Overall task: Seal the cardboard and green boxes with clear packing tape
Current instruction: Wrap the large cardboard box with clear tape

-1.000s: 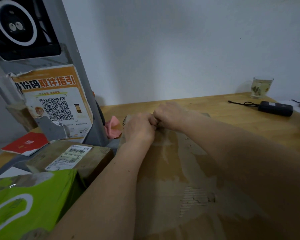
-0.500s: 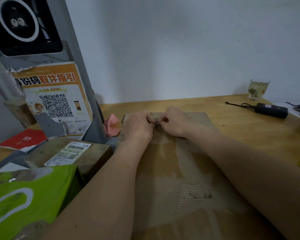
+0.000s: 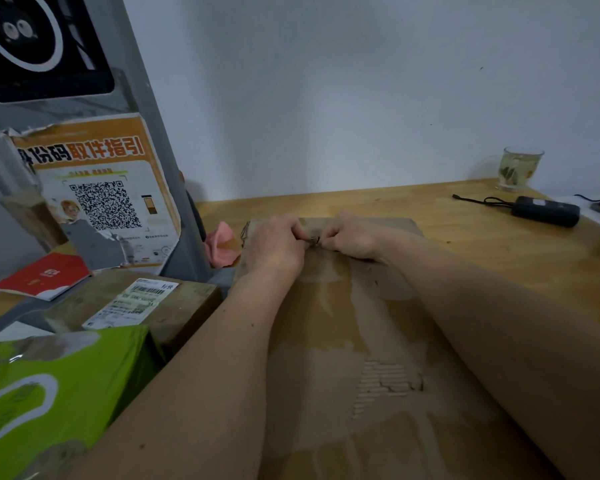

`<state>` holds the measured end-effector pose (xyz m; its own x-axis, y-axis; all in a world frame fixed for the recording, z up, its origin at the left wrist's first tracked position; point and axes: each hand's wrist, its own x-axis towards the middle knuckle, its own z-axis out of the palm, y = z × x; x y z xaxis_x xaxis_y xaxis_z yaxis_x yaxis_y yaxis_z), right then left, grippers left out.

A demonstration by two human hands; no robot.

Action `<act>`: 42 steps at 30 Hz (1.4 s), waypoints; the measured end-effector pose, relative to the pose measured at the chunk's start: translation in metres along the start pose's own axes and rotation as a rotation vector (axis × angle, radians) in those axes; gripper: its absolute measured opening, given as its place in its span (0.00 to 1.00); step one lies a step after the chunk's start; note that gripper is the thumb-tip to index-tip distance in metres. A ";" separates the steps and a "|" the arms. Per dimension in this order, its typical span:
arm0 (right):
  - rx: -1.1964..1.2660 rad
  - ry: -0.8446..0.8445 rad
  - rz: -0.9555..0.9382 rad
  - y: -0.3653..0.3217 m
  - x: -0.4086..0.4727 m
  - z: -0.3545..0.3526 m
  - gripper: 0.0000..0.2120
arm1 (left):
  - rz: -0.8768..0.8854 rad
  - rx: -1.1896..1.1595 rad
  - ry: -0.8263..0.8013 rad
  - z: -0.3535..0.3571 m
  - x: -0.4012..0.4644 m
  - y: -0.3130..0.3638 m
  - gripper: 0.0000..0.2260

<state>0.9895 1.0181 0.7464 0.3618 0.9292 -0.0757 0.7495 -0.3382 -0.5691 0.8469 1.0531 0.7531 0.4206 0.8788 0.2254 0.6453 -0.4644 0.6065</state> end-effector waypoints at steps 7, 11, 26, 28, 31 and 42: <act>0.100 0.048 -0.062 0.003 -0.001 0.006 0.19 | 0.005 -0.024 -0.004 0.003 0.004 -0.003 0.10; 0.210 -0.036 -0.063 0.001 -0.007 -0.001 0.09 | 0.025 -0.036 -0.069 0.005 0.006 -0.006 0.10; 0.478 0.162 -0.064 0.001 -0.006 0.013 0.10 | -0.091 -0.231 0.022 0.002 0.011 -0.008 0.07; 0.467 0.173 -0.067 0.000 -0.006 0.014 0.08 | -0.104 -0.200 0.065 0.001 0.010 -0.007 0.09; 0.445 0.213 -0.035 -0.002 -0.006 0.014 0.07 | -0.092 -0.181 0.103 0.002 0.010 -0.008 0.09; 0.380 0.317 0.045 -0.007 -0.005 0.015 0.12 | -0.107 0.079 0.082 -0.001 0.008 -0.009 0.07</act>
<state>0.9744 1.0181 0.7385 0.5843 0.8038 0.1117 0.4955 -0.2444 -0.8335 0.8439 1.0646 0.7501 0.2953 0.9283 0.2260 0.7334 -0.3718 0.5691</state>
